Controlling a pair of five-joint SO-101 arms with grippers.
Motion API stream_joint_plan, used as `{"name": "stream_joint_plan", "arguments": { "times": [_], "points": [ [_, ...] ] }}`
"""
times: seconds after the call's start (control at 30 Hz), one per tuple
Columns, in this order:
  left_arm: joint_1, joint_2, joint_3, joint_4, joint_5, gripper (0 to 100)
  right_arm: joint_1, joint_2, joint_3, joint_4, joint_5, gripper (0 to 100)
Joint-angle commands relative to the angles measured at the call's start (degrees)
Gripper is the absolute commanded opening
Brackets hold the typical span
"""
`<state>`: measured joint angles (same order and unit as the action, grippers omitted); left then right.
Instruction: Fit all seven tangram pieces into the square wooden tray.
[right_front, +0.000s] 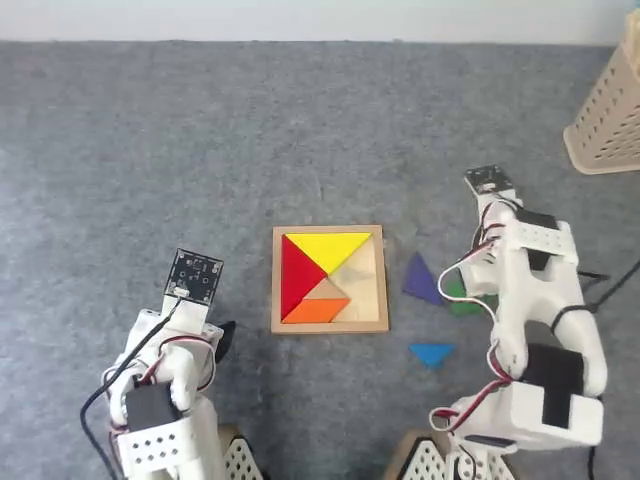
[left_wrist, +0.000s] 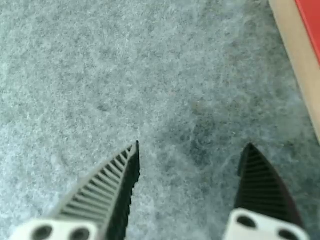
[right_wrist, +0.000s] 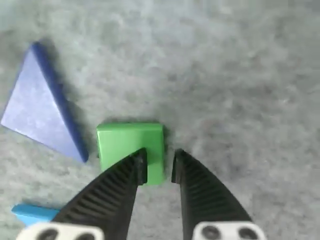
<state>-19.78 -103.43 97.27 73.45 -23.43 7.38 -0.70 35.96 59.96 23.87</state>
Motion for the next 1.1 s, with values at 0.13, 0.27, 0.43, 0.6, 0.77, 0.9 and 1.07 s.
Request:
{"name": "stream_joint_plan", "arguments": {
  "times": [0.13,0.27,0.43,0.6,0.77,0.9,1.07],
  "points": [
    [0.2,-1.0,-0.7,0.1,0.4,30,-5.1,-3.6,0.5,3.5,2.5,19.6],
    [0.2,-1.0,-0.7,0.1,0.4,30,-5.8,-7.6,0.4,3.7,1.9,21.4],
    [0.2,-1.0,-0.7,0.1,0.4,30,-7.7,-16.7,0.6,7.2,-1.2,21.4],
    [0.2,-1.0,-0.7,0.1,0.4,30,-14.4,-16.1,4.1,7.3,-1.5,21.5],
    [0.2,-1.0,-0.7,0.1,0.4,30,-12.7,-6.6,5.3,3.9,-1.4,21.4],
    [0.2,-1.0,-0.7,0.1,0.4,30,-9.6,-1.4,4.9,0.9,-1.0,21.4],
    [0.2,-1.0,-0.7,0.1,0.4,30,-8.0,-0.7,4.6,-0.2,1.0,21.4]
  ]
}}
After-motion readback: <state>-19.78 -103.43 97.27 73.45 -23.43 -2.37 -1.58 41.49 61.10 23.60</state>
